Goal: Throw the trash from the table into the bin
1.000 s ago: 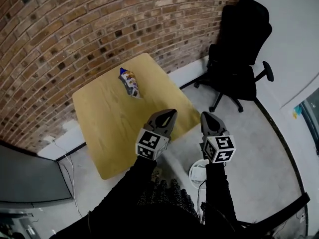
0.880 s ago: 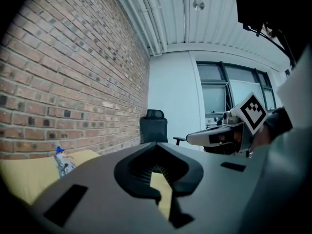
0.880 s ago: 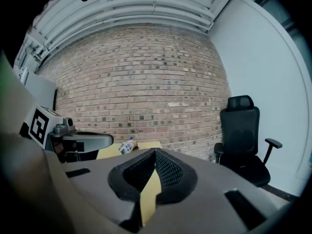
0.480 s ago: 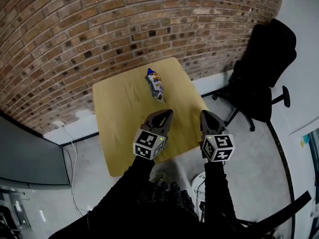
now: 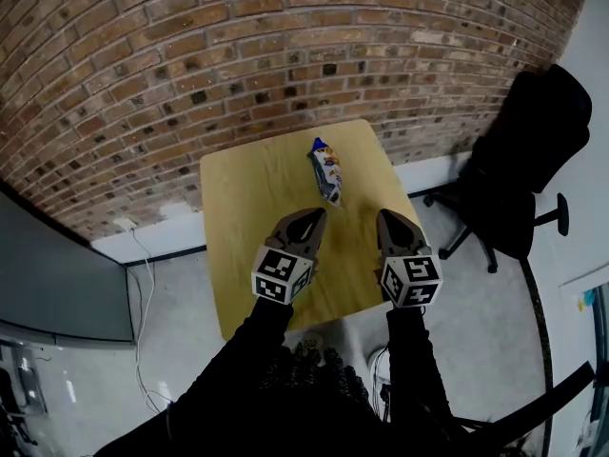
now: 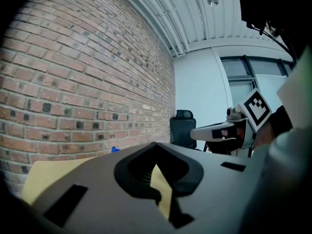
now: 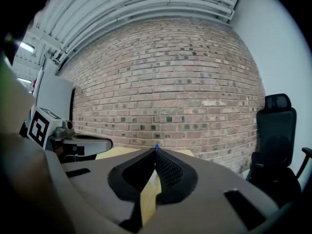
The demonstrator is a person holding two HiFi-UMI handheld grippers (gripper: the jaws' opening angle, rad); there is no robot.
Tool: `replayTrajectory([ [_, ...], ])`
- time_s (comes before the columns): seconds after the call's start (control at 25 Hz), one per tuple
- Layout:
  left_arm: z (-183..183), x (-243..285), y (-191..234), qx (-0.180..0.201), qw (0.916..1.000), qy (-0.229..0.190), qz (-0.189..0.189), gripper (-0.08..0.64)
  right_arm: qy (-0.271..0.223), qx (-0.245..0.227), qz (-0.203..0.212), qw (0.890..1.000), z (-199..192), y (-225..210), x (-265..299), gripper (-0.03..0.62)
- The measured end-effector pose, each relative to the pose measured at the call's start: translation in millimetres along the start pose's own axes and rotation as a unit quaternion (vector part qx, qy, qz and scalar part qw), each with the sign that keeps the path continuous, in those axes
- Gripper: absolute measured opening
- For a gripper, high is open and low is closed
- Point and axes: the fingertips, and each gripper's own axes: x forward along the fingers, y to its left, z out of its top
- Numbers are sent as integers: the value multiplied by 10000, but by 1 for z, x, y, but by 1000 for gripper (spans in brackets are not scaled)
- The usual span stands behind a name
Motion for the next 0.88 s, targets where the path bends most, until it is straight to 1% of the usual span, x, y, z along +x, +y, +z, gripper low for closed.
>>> replayTrajectory([
  [0.48,-3,-9,66,-209,9988,-75,434,6,124,-191,250,9994,1,34,58,12],
  [0.88,-14,3,89,-303,9987,-3,417,6,245,-262,331,9988,-5,45,89,12],
])
